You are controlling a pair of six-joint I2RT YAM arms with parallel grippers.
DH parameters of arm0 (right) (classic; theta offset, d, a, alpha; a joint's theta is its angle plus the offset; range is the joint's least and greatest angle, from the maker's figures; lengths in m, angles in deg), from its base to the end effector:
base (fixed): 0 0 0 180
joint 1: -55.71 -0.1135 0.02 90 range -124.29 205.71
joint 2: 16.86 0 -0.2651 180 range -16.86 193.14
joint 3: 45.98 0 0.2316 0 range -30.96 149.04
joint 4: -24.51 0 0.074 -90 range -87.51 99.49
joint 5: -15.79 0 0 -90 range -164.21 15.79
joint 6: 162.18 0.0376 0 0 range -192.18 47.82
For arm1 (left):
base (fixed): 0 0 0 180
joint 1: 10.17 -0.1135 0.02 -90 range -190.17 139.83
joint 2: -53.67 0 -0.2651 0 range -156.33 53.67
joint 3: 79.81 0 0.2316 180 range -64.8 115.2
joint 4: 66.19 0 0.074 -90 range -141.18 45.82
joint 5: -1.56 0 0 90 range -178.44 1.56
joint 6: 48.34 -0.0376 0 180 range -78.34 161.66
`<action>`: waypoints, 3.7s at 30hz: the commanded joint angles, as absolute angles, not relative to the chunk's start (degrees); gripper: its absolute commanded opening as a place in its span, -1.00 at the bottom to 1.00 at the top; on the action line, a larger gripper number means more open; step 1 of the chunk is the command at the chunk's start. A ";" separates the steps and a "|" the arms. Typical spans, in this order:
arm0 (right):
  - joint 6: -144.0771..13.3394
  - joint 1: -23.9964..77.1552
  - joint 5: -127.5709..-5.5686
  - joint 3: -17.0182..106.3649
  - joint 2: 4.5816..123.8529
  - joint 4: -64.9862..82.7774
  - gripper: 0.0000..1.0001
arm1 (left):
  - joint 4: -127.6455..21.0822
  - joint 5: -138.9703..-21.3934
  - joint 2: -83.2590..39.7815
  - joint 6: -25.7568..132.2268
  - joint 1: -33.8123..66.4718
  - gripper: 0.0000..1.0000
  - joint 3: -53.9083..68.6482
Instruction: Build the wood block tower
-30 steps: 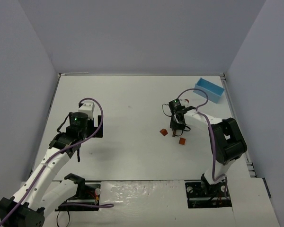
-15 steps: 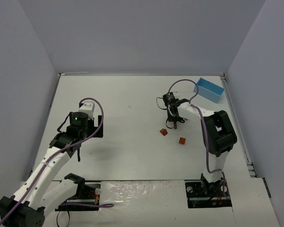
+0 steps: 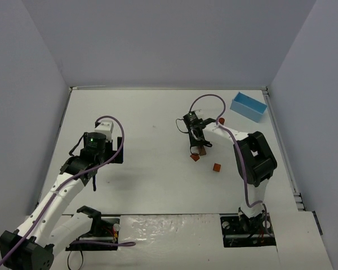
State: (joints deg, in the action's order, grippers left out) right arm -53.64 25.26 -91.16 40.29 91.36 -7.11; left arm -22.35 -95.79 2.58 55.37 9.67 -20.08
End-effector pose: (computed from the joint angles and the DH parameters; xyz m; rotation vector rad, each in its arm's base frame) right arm 0.3357 0.1847 0.1903 -0.1345 2.4454 0.0021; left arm 0.1647 -0.0543 0.2904 0.0442 2.1854 -0.1925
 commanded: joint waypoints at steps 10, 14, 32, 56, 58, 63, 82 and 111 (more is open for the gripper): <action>-53.34 25.80 -90.28 36.69 83.08 -7.91 -0.24 | -23.64 -95.70 1.92 55.89 9.96 0.94 -16.57; -55.38 26.37 -86.77 35.35 82.83 -7.79 -0.03 | -23.69 -95.53 1.81 55.87 9.96 0.94 -16.55; -60.87 31.89 -74.80 31.03 82.89 -0.62 0.02 | -23.73 -95.27 1.72 55.81 9.99 0.94 -16.63; -70.57 36.32 -74.74 46.42 75.05 -10.35 -1.00 | -23.78 -94.90 0.93 55.78 9.96 0.94 -16.37; -72.72 37.89 -74.74 51.66 76.04 -12.87 -1.00 | -23.80 -94.77 0.89 55.68 9.96 0.94 -16.41; -77.04 43.56 -70.15 59.00 79.20 -16.87 -1.00 | -23.66 -94.68 0.81 55.41 9.96 0.94 -16.37; -86.43 49.20 -63.85 69.13 92.67 -22.31 -1.00 | -23.77 -94.67 -0.57 54.58 9.87 0.94 -16.09; -82.33 49.33 -67.49 70.78 96.83 -19.90 -1.00 | -23.84 -94.77 -1.58 54.52 9.43 0.94 -15.76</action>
